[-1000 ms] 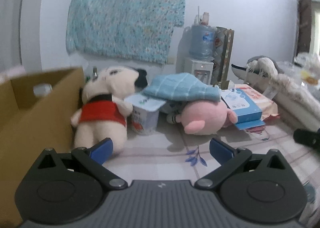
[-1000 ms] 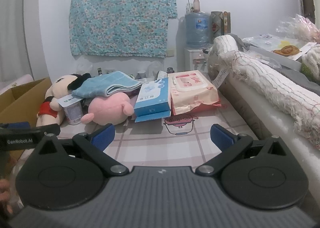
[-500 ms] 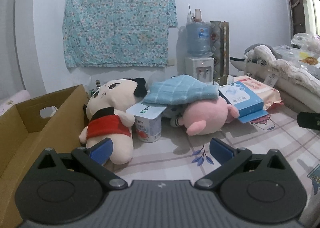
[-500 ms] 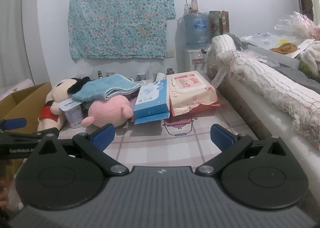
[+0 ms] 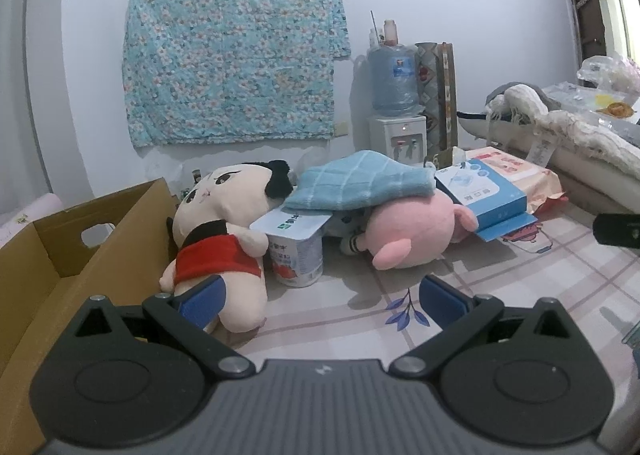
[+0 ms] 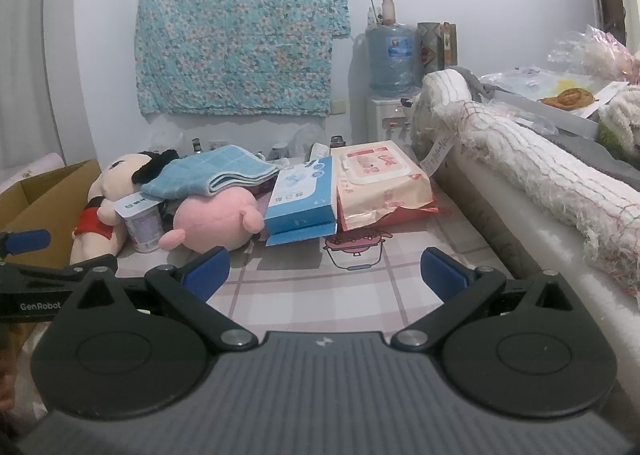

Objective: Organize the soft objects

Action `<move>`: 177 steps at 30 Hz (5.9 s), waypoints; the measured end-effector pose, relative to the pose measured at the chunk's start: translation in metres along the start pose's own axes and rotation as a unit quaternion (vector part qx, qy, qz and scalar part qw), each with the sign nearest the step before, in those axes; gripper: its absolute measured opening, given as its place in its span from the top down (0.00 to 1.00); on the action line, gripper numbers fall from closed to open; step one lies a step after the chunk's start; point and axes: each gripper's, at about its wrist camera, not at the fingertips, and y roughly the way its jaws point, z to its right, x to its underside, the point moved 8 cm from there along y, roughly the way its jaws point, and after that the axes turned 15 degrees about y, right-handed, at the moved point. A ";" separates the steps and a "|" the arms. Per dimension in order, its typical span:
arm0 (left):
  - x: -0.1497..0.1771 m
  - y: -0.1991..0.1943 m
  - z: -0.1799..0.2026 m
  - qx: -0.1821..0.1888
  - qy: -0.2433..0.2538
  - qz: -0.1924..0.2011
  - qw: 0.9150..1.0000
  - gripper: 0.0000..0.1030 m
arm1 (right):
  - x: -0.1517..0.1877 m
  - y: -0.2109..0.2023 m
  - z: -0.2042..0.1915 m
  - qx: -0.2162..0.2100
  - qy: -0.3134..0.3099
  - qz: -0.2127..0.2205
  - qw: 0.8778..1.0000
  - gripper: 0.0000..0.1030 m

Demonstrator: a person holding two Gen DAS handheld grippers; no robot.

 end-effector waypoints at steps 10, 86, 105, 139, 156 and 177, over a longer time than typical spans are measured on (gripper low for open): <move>0.000 -0.001 -0.005 -0.003 -0.006 0.002 1.000 0.00 | 0.001 0.003 0.004 0.001 0.004 -0.004 1.000 0.01; -0.127 0.080 -0.013 0.139 0.038 0.042 0.989 0.88 | -0.037 0.182 -0.004 -0.192 0.298 -0.158 0.922 0.81; -0.176 -0.006 -0.111 0.119 -0.039 0.071 0.990 0.88 | -0.061 0.115 -0.007 -0.239 0.282 -0.129 0.920 0.81; 0.053 0.085 -0.320 -0.019 0.029 -0.178 0.983 0.78 | -0.013 0.123 -0.419 -0.416 0.260 -0.382 0.783 0.81; 0.085 0.091 -0.331 0.108 -0.140 -0.223 0.959 0.22 | -0.003 0.129 -0.403 -0.389 0.234 -0.408 0.792 0.80; 0.125 0.178 -0.380 -0.012 -0.083 -0.324 0.942 0.95 | 0.014 0.141 -0.420 -0.403 0.226 -0.423 0.779 0.79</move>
